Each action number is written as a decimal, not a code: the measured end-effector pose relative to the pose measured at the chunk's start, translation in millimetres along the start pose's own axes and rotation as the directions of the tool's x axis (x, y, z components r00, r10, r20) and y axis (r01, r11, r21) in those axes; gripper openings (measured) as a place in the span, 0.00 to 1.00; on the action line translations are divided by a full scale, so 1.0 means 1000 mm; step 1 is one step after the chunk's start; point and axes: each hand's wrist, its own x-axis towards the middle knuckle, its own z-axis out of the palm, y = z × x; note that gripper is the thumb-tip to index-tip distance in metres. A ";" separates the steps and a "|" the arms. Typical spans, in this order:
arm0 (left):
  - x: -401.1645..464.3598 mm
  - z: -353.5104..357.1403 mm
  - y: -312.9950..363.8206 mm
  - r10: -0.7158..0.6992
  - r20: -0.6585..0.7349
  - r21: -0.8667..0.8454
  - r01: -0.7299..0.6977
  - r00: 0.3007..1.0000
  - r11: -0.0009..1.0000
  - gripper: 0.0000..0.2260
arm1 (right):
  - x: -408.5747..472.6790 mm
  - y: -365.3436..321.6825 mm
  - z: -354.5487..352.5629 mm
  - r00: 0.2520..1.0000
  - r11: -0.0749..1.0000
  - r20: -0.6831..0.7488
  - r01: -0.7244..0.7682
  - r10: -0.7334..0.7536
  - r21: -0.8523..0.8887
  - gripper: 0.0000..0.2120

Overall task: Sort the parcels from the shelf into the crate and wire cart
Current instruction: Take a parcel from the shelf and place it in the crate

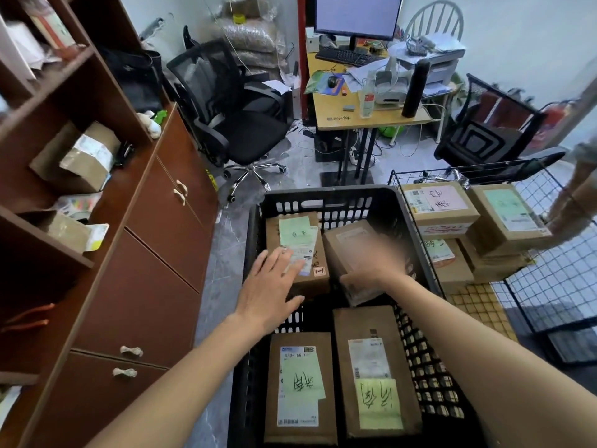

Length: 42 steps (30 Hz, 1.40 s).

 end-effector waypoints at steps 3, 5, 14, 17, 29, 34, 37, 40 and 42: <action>0.011 0.006 0.007 -0.025 0.091 -0.012 0.026 0.996 1.000 0.34 | -0.011 0.002 -0.012 1.000 1.000 -0.020 0.017 -0.017 0.012 0.51; 0.013 0.007 0.006 -0.049 0.121 -0.014 0.051 0.991 0.999 0.34 | -0.019 0.005 -0.024 0.998 0.999 -0.037 0.049 -0.048 0.024 0.51; 0.018 -0.031 0.014 -0.062 0.081 -0.049 0.066 0.995 0.997 0.32 | -0.101 0.016 -0.032 1.000 0.998 0.005 0.014 -0.015 0.065 0.52; 0.013 -0.039 0.024 -0.044 0.083 -0.071 0.050 0.996 0.996 0.31 | -0.132 0.017 -0.010 0.998 0.995 0.021 -0.065 0.064 0.078 0.52; -0.039 -0.038 0.008 0.075 0.036 -0.071 -0.072 0.997 0.995 0.31 | -0.205 0.019 0.051 0.935 0.962 0.241 -0.273 0.260 0.023 0.63; -0.045 -0.043 -0.010 0.079 0.019 -0.084 -0.077 0.997 0.993 0.30 | -0.189 -0.002 0.023 0.988 0.987 -0.046 -0.142 0.146 0.076 0.50; -0.043 -0.048 -0.024 0.077 -0.015 -0.077 -0.078 0.997 0.994 0.30 | -0.161 -0.023 0.004 0.990 0.990 -0.113 -0.069 0.083 0.122 0.47; -0.036 -0.050 -0.042 0.056 -0.067 -0.085 -0.061 0.996 0.994 0.29 | -0.125 -0.047 -0.007 0.991 0.982 -0.122 -0.030 0.054 0.185 0.47; -0.030 -0.049 -0.056 0.013 -0.101 -0.098 -0.023 0.995 0.995 0.28 | -0.100 -0.067 -0.008 0.996 0.976 -0.088 -0.011 0.031 0.216 0.47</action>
